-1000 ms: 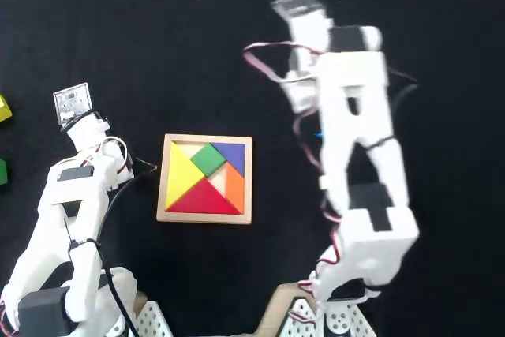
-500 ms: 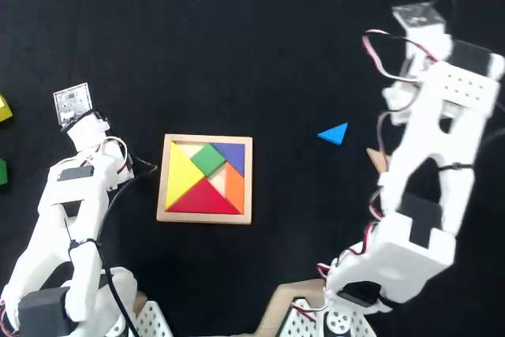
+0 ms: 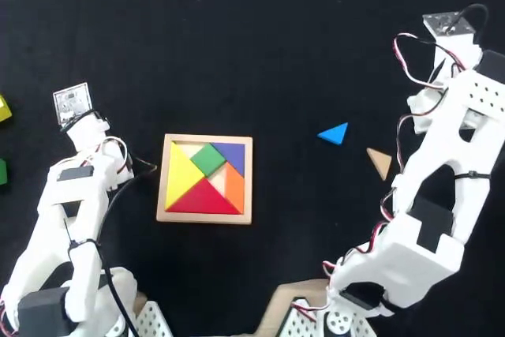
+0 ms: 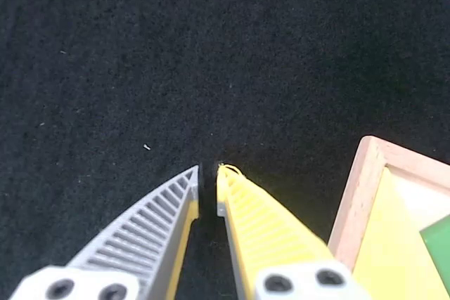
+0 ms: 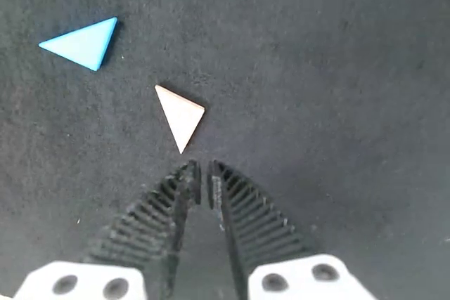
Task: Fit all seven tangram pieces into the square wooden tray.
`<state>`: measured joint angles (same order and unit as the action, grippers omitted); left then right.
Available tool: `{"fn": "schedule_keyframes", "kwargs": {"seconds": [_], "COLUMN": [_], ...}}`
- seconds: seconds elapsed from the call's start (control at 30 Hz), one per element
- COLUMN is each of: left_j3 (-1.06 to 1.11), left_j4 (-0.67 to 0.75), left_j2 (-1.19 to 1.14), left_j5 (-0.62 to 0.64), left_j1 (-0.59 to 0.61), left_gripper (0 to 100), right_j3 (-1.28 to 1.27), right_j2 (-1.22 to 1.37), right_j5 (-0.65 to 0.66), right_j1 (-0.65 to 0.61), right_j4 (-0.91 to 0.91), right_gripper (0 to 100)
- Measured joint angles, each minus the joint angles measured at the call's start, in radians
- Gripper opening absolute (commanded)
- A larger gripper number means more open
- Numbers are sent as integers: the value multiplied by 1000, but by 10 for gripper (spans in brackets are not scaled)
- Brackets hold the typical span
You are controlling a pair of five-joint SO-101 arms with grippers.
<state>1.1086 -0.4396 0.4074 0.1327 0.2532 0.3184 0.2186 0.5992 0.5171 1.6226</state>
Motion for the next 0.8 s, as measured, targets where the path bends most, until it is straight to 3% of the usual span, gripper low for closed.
{"fn": "schedule_keyframes", "kwargs": {"seconds": [0.2, 0.57, 0.8], "left_j3": [0, 0, 0], "left_j4": [0, 0, 0], "left_j2": [0, 0, 0], "left_j5": [0, 0, 0], "left_j1": [0, 0, 0], "left_gripper": [63, 63, 63], "right_j3": [-109, -382, -423], "right_j2": [-2, -2, -2], "right_j5": [5, 5, 5], "right_j1": [0, 0, 0], "right_j4": [-11, -241, -281], "right_gripper": [11, 19, 164]}}
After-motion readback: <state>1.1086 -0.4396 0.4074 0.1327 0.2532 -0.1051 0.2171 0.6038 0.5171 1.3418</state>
